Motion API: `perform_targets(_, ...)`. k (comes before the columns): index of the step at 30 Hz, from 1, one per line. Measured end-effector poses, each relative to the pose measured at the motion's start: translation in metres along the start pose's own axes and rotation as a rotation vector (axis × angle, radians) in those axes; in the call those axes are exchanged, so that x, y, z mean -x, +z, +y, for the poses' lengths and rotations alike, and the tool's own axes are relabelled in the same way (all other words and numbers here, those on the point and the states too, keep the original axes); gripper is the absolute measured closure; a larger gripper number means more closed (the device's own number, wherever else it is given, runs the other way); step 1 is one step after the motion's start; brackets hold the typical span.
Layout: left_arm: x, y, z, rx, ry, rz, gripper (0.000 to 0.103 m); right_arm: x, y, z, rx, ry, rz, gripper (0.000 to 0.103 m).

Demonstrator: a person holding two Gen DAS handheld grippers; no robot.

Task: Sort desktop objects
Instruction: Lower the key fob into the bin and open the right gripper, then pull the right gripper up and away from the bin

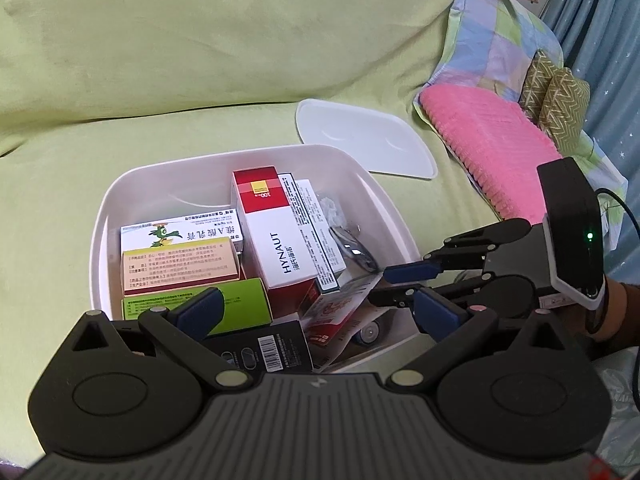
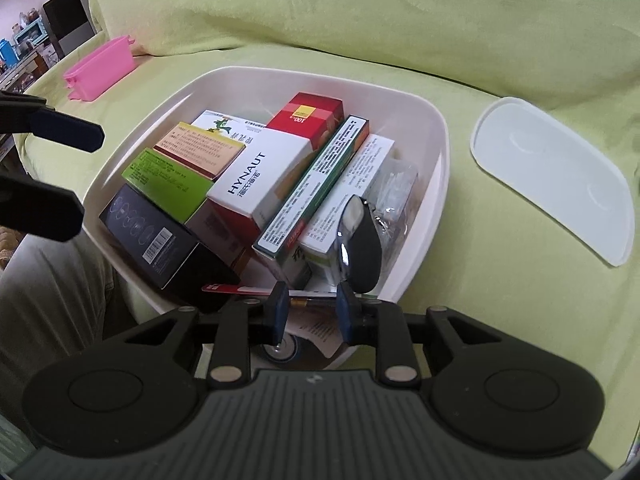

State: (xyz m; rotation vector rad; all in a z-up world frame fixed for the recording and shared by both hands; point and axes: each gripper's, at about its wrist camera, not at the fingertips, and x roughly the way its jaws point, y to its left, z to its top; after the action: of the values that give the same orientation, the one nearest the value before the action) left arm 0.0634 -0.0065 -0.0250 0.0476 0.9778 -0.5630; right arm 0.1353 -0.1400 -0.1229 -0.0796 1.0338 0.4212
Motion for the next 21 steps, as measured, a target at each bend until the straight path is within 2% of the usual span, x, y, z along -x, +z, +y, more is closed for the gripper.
perform_targets(14, -0.006, 0.001, -0.003, -0.013, 0.008, 0.014, 0.001, 0.014, -0.004, -0.005, -0.032, 0.008, -0.031, 0.081)
perform_targets(21, -0.011, 0.002, -0.008, -0.043, 0.026, 0.027, 0.001, 0.022, -0.003, -0.006, -0.042, 0.008, -0.056, 0.076)
